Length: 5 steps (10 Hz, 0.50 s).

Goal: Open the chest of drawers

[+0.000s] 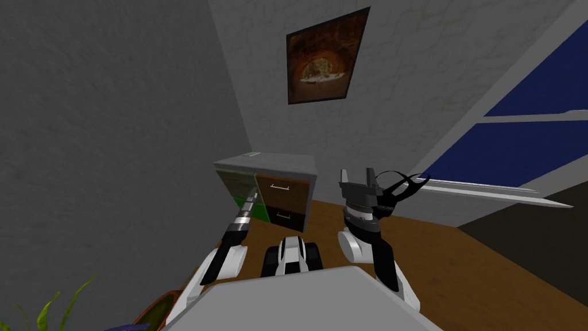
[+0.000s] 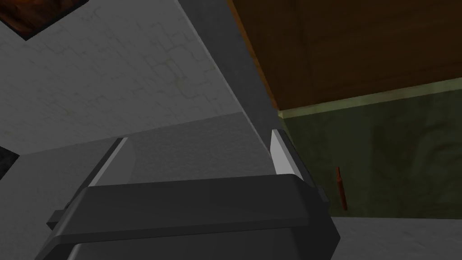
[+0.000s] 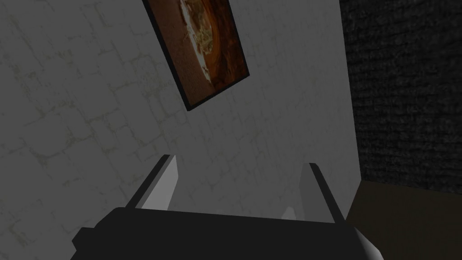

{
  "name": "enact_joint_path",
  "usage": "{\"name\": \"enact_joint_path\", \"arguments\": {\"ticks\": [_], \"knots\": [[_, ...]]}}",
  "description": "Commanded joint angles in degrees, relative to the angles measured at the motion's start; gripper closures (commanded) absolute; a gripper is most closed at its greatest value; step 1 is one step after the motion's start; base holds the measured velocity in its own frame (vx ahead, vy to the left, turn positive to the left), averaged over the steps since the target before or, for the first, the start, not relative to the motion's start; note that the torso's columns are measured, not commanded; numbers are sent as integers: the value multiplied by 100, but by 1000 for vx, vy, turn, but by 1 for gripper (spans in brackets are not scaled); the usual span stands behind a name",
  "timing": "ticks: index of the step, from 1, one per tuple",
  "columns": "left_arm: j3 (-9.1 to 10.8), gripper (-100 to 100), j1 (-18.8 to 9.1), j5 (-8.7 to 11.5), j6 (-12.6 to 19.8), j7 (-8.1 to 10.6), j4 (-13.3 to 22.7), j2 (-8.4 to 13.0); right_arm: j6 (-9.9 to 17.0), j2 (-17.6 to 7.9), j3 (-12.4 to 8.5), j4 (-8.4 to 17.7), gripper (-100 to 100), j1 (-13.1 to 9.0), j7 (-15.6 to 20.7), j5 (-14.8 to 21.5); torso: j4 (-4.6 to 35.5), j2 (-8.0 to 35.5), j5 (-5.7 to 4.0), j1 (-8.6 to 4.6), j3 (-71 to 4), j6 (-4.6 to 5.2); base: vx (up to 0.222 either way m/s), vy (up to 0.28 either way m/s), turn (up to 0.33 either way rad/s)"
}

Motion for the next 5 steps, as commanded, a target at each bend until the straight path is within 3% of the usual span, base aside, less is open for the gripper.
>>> {"name": "enact_joint_path", "arguments": {"ticks": [1, 5], "knots": [[-129, -100, -49, -72, 55, -23, 246, 98, 0, 0, 0, 0, 0, 0, 0, 0, 0, 2, 4, 16, 0, -2, 15, -124, -39], [-342, -100, -202, -195, 212, -36, 710, 315, 0, -1, -1, 0, 0, 0, 0, 0, 1, 4, 4, 14, 2, 0, 18, -121, -108]]}}
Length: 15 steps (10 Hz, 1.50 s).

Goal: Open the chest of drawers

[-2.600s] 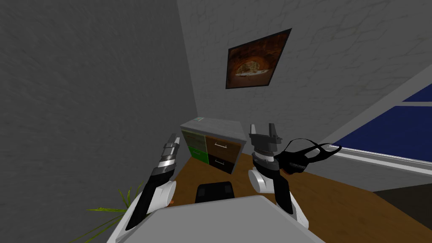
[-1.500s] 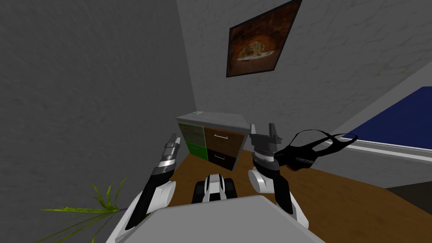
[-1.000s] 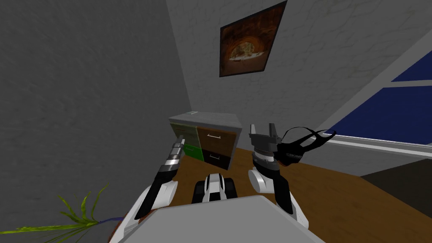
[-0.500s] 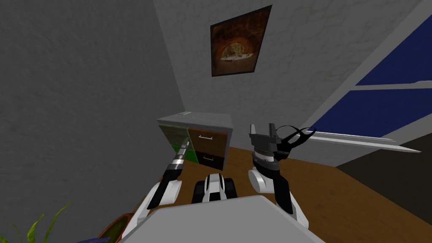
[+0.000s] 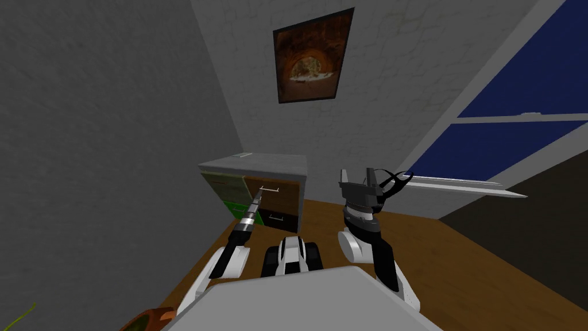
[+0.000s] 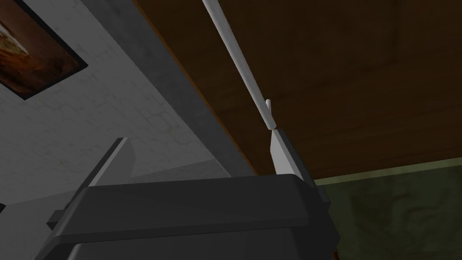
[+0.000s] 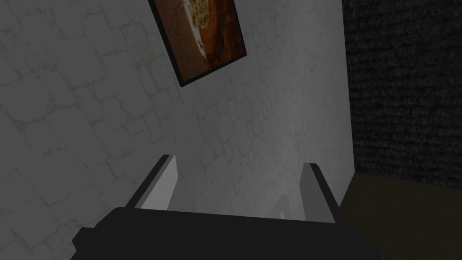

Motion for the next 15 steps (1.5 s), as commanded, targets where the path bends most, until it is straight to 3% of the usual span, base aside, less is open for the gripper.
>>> {"name": "enact_joint_path", "arguments": {"ticks": [1, 2, 3, 5, 6, 7, 12, 13, 14, 15], "knots": [[-124, -100, -78, -71, 91, -6, 262, 130, 0, 0, 0, 0, 0, 0, 0, 0, 0, -2, -2, -8, -1, 0, 32, -147, -56], [-221, -100, -147, -127, 163, -12, 475, 226, 0, 0, 0, 0, 0, 0, 0, 0, -1, -3, -1, -4, -2, -2, 31, -172, -139], [-166, -100, -151, -104, 61, -19, 461, 147, 0, 1, 1, 0, 0, 0, 0, 0, -1, -2, -1, -7, -1, 2, 15, -84, -30], [-184, -100, -93, -111, 271, -22, 221, 186, 0, -1, -1, 0, 0, 1, 0, 0, -1, -8, 11, 35, -4, -1, 87, -28, -21], [-179, -100, -112, -109, 202, -21, 299, 180, 0, -1, -1, 0, 0, 1, 0, 0, -5, -18, 8, 26, -11, -1, 48, -4, -3], [-180, 100, -152, -112, 96, -26, 453, 152, 0, -1, -1, 0, 0, 1, 0, 0, -1, 3, 5, 15, 0, -1, -46, 17, 29], [-272, 100, 135, -113, 215, -8, -23, 282, 1, -1, -1, 1, 0, -2, 0, 0, 8, 29, 3, 7, 18, 0, -147, 24, 24], [-260, 100, 85, -114, 215, -10, 38, 261, 1, -1, -1, 1, 0, -2, 0, 0, 3, 9, 1, 4, 7, 0, -89, 16, 2], [-273, -100, 50, -131, 297, -19, 62, 284, 1, -1, -1, 1, 0, -1, 0, 0, -9, -36, 0, -2, -20, 1, 72, -18, -72], [-276, -100, 40, -135, 317, -21, 68, 289, 0, -1, -1, 0, 0, 1, 0, 0, -21, -77, -2, -11, -46, 1, 151, -68, -65]]}}
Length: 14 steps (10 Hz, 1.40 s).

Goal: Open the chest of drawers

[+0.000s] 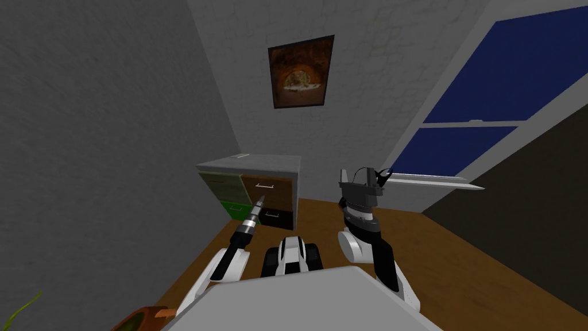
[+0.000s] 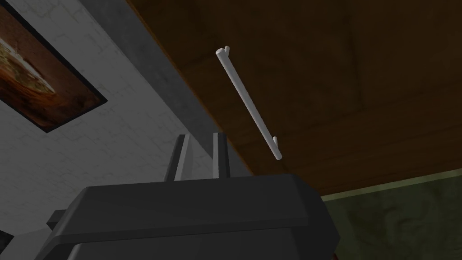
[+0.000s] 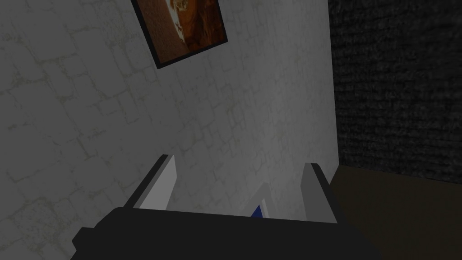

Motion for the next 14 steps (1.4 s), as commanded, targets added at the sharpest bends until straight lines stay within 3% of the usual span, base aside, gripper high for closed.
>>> {"name": "enact_joint_path", "arguments": {"ticks": [1, 5, 6, 11, 12, 14], "knots": [[-14, -100, -49, -21, 110, -10, 33, 30, -1, 0, 0, -1, 0, 1, 0, 0, -1, 3, -3, -9, -1, -2, 168, -61, -50], [-30, -100, -20, -32, 202, -17, -79, 41, 0, 0, 0, 0, 0, 0, 0, 0, 32, 107, 7, 24, 67, -2, 112, -28, -23], [-31, 100, -17, -32, 224, -18, -97, 41, 0, 0, 0, 0, 0, 0, 0, 0, 29, 106, 6, 22, 64, -2, 11, -2, 1], [-100, 100, 166, -33, 244, -12, -311, 115, 1, 0, 0, 1, 0, -3, 0, 0, 22, 80, 6, 19, 49, -1, -144, 28, 22], [-78, -100, 118, -23, 298, -1, -250, 96, 0, 0, 0, 1, 0, -2, 0, 0, 12, 43, 1, 3, 27, -1, 57, -7, -30], [-60, -100, 78, -15, 338, 7, -201, 79, -1, 0, 0, -1, 0, 1, 0, 0, 1, 9, -1, 0, 3, -2, 163, -29, -18]]}}
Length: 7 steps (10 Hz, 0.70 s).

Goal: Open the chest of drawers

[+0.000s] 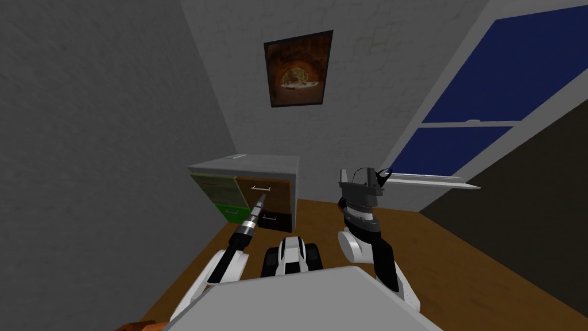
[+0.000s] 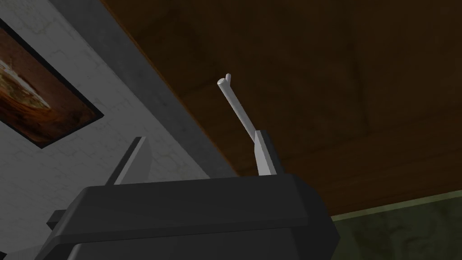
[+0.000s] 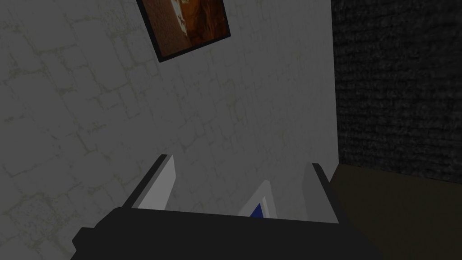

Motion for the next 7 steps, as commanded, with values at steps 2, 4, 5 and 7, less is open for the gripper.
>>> {"name": "enact_joint_path", "arguments": {"ticks": [2, 4, 5, 7], "knots": [[23, -100, -69, 10, 68, 11, 62, -26, 0, 0, 0, 0, 0, 0, 0, 0, 16, 57, 4, 13, 35, 0, 130, -21, -12], [25, -100, -43, 13, 117, 13, -13, -16, 0, 0, 0, 1, 0, -1, 0, 0, 30, 96, 6, 18, 63, 0, 84, -11, -10], [25, 100, -41, 13, 130, 14, -24, -15, 0, 0, 0, 1, 0, -2, 0, 0, 27, 95, 5, 18, 59, 0, 11, -1, 1], [123, 100, -486, -9, 38, 50, 390, -61, 1, 0, 0, 1, 0, -4, 0, 0, 37, 116, 1, 17, 70, -6, -129, 2, 25]]}}
